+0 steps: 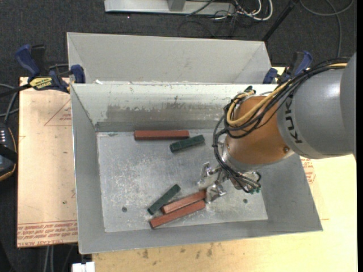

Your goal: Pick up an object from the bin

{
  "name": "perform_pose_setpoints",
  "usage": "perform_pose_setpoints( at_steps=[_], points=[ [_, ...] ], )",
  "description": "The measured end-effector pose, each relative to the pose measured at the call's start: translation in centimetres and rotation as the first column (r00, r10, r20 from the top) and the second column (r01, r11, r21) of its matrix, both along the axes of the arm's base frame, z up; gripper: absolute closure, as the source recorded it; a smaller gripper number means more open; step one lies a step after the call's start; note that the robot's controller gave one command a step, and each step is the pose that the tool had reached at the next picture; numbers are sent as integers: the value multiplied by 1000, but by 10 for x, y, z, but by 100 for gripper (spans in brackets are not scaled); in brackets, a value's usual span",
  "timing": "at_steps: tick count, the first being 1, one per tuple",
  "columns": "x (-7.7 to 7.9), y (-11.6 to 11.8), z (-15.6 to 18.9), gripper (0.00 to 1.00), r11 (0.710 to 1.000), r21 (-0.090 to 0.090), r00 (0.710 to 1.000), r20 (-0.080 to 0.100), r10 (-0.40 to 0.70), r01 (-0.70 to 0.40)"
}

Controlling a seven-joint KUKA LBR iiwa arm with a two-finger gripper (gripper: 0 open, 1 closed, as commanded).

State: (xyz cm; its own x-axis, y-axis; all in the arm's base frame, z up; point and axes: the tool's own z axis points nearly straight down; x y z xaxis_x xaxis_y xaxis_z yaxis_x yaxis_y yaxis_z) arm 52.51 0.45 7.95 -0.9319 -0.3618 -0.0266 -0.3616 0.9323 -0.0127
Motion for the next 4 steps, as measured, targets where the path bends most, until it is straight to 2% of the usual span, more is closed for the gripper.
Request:
perform_pose_setpoints(
  at_steps=[1, 2, 3, 4],
  points=[
    [0, 0, 0, 100, 1000, 0, 1000, 0, 0, 0],
    [24, -36, -2, 100, 998, 17, 998, -24, 56, -56],
    [15, -31, 31, 100, 1000, 0, 999, -32, 20, -20],
    [57, -25, 249, 100, 989, 3, 989, -27, 148, -148]
  ],
)
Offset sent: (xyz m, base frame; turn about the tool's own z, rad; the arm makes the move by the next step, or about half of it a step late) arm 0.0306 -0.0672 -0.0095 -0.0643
